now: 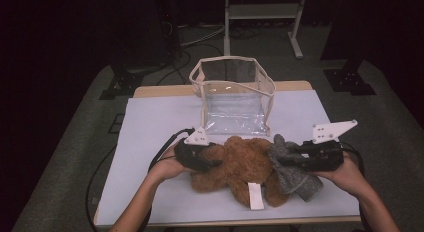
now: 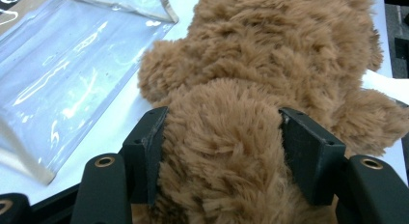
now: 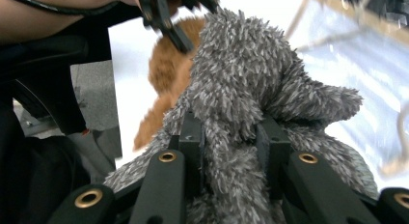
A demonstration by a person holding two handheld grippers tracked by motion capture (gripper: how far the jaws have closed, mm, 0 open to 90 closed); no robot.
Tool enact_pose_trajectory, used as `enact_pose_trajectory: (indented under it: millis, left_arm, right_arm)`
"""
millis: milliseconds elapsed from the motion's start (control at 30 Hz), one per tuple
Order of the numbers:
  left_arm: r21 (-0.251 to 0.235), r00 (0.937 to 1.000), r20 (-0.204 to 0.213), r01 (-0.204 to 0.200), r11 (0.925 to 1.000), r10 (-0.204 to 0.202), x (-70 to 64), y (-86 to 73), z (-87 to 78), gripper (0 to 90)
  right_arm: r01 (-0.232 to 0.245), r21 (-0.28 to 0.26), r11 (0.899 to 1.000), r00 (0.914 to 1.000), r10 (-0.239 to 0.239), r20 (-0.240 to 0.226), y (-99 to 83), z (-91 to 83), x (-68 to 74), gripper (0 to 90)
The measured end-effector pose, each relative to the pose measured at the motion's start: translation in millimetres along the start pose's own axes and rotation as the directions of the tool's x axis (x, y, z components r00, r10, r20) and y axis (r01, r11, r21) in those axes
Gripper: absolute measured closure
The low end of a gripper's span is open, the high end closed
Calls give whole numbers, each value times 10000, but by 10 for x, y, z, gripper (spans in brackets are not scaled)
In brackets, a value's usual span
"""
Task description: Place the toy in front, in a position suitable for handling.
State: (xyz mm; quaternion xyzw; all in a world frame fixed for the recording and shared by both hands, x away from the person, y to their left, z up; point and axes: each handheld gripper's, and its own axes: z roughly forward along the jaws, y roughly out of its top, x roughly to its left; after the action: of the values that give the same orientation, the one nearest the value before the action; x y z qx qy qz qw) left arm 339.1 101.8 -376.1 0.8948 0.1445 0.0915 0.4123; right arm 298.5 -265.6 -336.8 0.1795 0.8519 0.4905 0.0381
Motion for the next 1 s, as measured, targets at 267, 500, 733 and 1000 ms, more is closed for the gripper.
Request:
enact_pose_trajectory:
  millis: [267, 500, 733, 1000]
  left_arm:
    - [-227, 9994, -240, -252, 9994, 246, -34, 12, -137, 328]
    - [-138, 9982, -513, -303, 9994, 295, -99, -246, -454, 276]
    - [-392, 9994, 317, 119, 9992, -106, -95, -420, -284, 371]
    - [-352, 9976, 314, -601, 9976, 612, -190, -170, -84, 372]
  right_arm:
    - [429, 1128, 9927, 9988, -453, 187, 74, 418, -49, 693]
    - [-31, 976, 9952, 9991, -10, 426, -100, 384, -142, 693]
    - [431, 1025, 9938, 9972, -490, 565, 78, 348, -23, 692]
    - [1575, 1447, 9769, 9869, -1609, 122, 472, 645, 112, 691]
